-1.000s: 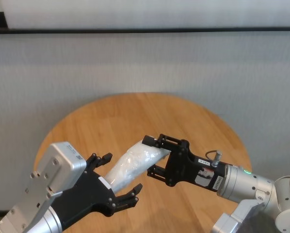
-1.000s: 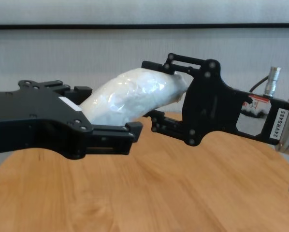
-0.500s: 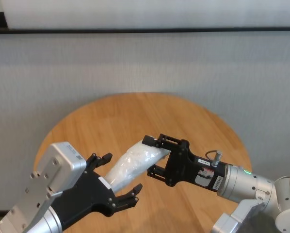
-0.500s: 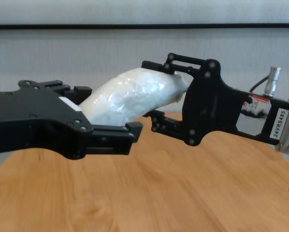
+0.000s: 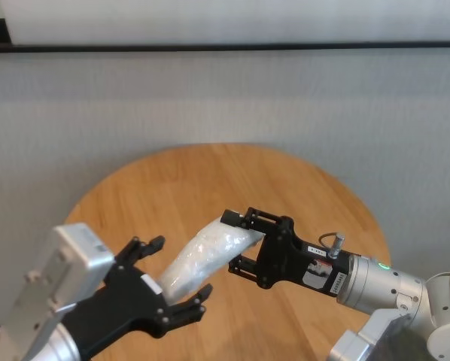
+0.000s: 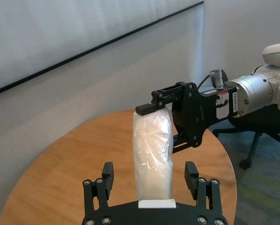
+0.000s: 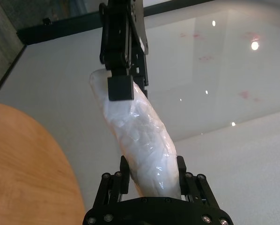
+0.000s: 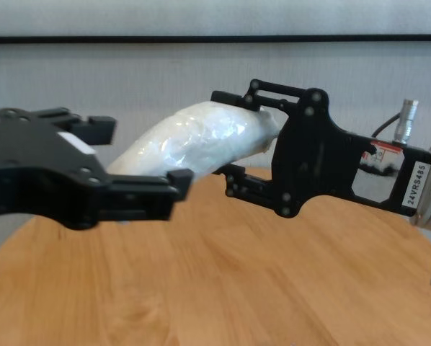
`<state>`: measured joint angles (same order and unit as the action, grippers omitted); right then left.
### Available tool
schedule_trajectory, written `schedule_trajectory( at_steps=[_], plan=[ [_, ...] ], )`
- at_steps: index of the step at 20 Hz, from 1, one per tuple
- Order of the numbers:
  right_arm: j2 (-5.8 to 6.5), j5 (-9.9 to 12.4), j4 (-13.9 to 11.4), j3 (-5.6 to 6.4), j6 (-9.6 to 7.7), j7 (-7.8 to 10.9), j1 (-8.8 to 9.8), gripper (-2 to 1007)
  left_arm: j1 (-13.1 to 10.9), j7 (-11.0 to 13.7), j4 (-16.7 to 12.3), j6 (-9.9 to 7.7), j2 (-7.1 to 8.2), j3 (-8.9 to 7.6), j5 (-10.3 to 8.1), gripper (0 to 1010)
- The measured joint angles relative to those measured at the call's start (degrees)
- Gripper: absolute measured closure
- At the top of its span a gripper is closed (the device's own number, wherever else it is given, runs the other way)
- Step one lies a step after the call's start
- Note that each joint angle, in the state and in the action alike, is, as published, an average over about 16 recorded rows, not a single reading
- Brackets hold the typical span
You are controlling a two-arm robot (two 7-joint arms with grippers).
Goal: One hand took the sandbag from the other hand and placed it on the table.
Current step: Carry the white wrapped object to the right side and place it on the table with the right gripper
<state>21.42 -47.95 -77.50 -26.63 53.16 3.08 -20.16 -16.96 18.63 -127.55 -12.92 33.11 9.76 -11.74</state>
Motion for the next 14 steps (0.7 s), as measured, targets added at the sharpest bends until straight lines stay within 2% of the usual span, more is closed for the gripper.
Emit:
schedule_trajectory(
  at_steps=[8, 11, 14],
  plan=[
    [0.00, 0.0, 0.0, 0.00, 0.00, 0.00, 0.00, 458, -5.1, -1.0, -2.7, 2.13, 0.48, -4.33, -0.76, 10],
    [0.00, 0.0, 0.0, 0.00, 0.00, 0.00, 0.00, 458, -6.0, -1.1, -3.1, 2.47, 0.56, -5.06, -0.86, 10],
    [0.00, 0.0, 0.0, 0.00, 0.00, 0.00, 0.00, 458, -6.0, -1.1, -3.2, 2.50, 0.57, -5.11, -0.88, 10]
  ],
)
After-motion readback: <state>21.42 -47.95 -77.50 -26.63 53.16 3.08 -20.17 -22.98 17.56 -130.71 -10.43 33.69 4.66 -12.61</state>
